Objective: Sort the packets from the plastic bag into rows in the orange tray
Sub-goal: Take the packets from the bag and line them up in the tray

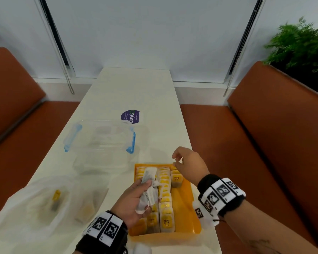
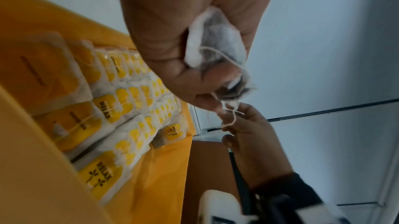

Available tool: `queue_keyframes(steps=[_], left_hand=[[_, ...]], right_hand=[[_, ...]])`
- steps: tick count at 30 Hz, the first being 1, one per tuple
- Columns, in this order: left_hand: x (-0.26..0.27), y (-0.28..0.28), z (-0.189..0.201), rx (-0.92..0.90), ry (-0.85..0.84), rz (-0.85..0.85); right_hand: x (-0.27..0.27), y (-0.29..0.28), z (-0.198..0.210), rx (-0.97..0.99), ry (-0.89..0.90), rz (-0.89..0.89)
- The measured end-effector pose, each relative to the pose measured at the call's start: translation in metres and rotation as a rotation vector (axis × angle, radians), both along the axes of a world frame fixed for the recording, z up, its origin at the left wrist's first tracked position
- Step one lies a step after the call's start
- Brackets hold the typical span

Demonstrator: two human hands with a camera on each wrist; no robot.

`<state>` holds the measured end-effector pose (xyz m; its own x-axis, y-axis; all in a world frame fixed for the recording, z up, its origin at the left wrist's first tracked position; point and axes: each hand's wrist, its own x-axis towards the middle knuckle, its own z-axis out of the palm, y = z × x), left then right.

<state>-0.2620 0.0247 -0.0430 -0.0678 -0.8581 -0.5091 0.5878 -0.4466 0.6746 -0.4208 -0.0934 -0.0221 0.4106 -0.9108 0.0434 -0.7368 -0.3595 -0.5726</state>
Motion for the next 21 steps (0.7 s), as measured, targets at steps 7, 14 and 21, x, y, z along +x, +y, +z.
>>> queue_keyframes(steps=[7, 14, 21], left_hand=[[-0.009, 0.0, 0.006, 0.024, 0.033, 0.005], [-0.015, 0.004, 0.009, -0.032, 0.067, 0.003], [-0.018, 0.01, 0.006, 0.025, 0.052, 0.073]], right_hand=[[-0.006, 0.034, 0.019, 0.331, -0.279, 0.226], [-0.006, 0.057, 0.013, 0.539, -0.31, 0.142], [-0.005, 0.07, 0.012, 0.532, -0.322, 0.025]])
